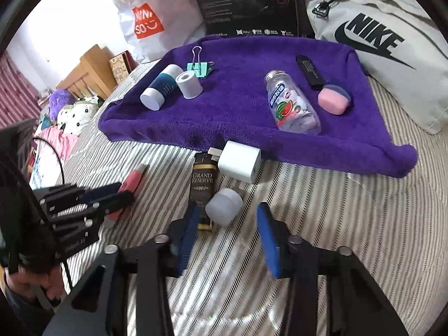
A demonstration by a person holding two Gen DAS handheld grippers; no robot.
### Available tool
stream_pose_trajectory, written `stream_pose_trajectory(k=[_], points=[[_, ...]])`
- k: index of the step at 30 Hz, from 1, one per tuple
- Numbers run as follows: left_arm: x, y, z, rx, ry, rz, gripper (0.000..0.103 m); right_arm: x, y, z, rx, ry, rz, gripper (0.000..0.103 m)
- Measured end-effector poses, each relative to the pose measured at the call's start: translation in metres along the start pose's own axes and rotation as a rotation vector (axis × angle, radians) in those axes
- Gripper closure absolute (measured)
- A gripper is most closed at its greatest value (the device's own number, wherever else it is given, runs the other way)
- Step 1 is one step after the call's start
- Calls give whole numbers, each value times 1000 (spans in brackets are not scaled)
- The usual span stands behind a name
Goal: Organize rigid objects
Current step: 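Grasp the pink tube with the left tool while the right tool grasps the white cap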
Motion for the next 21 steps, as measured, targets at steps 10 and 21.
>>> stream_pose_trajectory(k=[10,21], points=[[-2,1,0,15,22,-6,86,2,15,3,-26,-47,107,74],[-4,5,2,30,31,-24,86,8,8,-2,-66,-34,176,72]])
Point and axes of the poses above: each gripper's, at about its wrist camera, not at the fingertips, and x roughly the way its jaws point, y to its right, z to its underside, the point moved 3 cm from there along x, roughly the way its jaws point, and after that the axes turned 6 degrees about y, right-handed, at the moved point
